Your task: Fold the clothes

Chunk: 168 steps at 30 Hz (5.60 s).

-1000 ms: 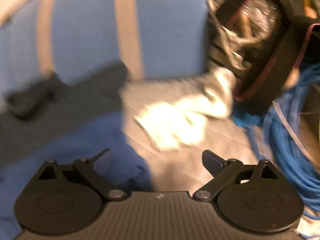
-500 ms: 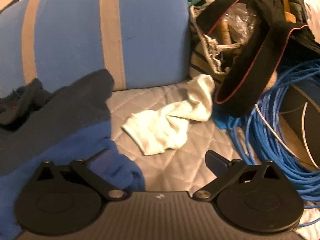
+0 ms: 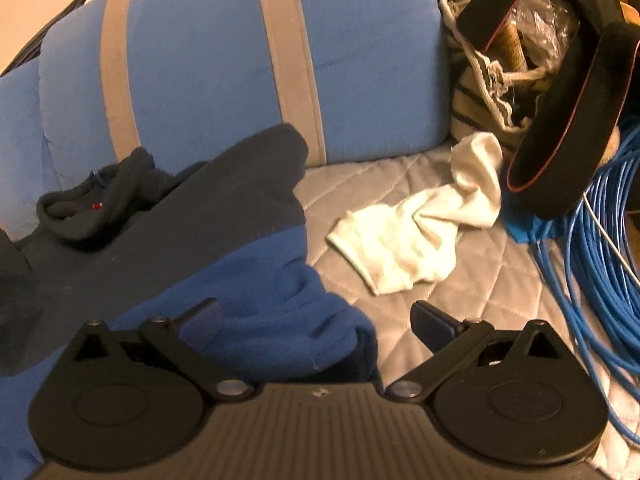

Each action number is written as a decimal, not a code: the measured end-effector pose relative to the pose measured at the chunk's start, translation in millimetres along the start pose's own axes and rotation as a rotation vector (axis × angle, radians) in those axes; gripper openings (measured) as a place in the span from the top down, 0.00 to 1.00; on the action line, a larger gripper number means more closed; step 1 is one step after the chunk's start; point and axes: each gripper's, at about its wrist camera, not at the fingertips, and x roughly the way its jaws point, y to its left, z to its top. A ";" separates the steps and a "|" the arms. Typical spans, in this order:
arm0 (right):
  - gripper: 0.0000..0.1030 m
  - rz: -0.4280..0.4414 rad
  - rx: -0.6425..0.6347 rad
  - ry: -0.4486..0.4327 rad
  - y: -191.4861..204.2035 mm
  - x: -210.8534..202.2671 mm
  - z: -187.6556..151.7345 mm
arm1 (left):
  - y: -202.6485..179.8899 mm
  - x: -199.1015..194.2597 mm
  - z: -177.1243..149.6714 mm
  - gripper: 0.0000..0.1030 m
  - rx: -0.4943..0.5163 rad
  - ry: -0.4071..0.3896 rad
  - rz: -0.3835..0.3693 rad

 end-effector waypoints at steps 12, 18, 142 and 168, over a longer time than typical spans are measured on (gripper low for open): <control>0.00 -0.001 0.006 0.090 -8.9 21.5 -8.9 | -45.1 173.4 79.7 0.31 0.135 0.084 -0.078; 0.00 0.007 -0.014 0.117 -8.9 31.2 -9.7 | -47.6 250.2 81.0 0.33 0.092 0.183 -0.106; 0.02 0.203 -0.131 -0.005 26.5 -124.2 -94.2 | 77.0 -121.5 -199.2 0.36 -0.636 0.518 0.051; 0.34 0.317 0.454 0.079 -42.3 -92.1 -83.8 | 85.7 -124.2 -203.7 0.30 -0.673 0.516 0.014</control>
